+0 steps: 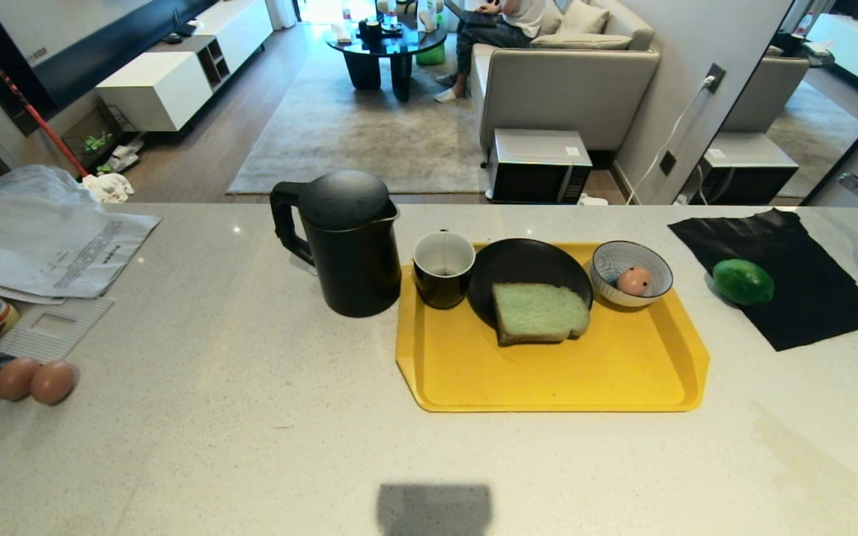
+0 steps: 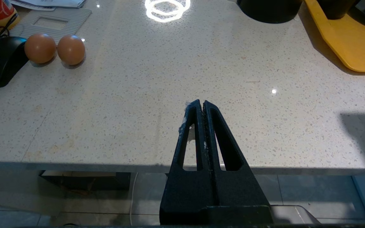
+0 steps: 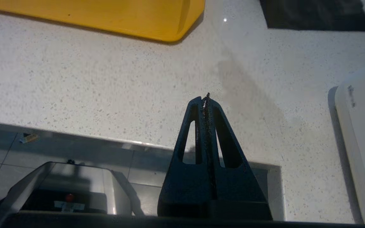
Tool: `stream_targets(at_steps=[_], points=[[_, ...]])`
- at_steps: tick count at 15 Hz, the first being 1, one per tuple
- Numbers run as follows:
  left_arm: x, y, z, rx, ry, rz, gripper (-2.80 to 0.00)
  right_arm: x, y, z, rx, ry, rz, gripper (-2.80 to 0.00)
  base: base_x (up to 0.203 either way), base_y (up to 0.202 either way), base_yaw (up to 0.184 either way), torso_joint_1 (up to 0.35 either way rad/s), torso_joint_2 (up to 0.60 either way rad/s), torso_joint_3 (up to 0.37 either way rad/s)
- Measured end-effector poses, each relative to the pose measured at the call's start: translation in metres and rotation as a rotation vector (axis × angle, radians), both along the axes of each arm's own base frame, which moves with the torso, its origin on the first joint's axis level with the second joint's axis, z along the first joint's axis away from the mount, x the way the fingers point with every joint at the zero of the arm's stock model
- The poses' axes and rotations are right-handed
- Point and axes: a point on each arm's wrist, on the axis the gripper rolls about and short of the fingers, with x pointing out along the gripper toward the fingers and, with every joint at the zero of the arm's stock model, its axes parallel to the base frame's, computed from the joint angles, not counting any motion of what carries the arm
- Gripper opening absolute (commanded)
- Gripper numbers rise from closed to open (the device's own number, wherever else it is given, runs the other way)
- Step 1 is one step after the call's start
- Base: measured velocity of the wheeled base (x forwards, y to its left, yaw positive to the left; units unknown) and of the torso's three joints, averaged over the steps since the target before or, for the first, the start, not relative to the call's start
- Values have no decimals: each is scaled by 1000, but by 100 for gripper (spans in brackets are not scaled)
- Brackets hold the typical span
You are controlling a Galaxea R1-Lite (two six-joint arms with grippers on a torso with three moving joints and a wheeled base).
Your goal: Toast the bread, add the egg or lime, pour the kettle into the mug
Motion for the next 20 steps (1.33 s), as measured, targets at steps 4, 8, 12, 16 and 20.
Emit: stream_targets(at_steps=[4, 8, 12, 16, 20], points=[[0, 0, 0, 0, 0, 0, -280, -3, 1, 52, -28, -36, 56, -280, 0, 0, 0, 0, 0, 0], [0, 0, 0, 0, 0, 0, -280, 14, 1, 83, -121, 190, 96, -280, 0, 0, 0, 0, 0, 0], [0, 0, 0, 0, 0, 0, -280, 41, 5, 93, -313, 463, 306, -280, 0, 0, 0, 0, 0, 0], [0, 0, 0, 0, 0, 0, -280, 99, 13, 101, -420, 472, 444, -280, 0, 0, 0, 0, 0, 0], [0, 0, 0, 0, 0, 0, -280, 164, 36, 99, -482, 395, 492, -280, 0, 0, 0, 0, 0, 0]])
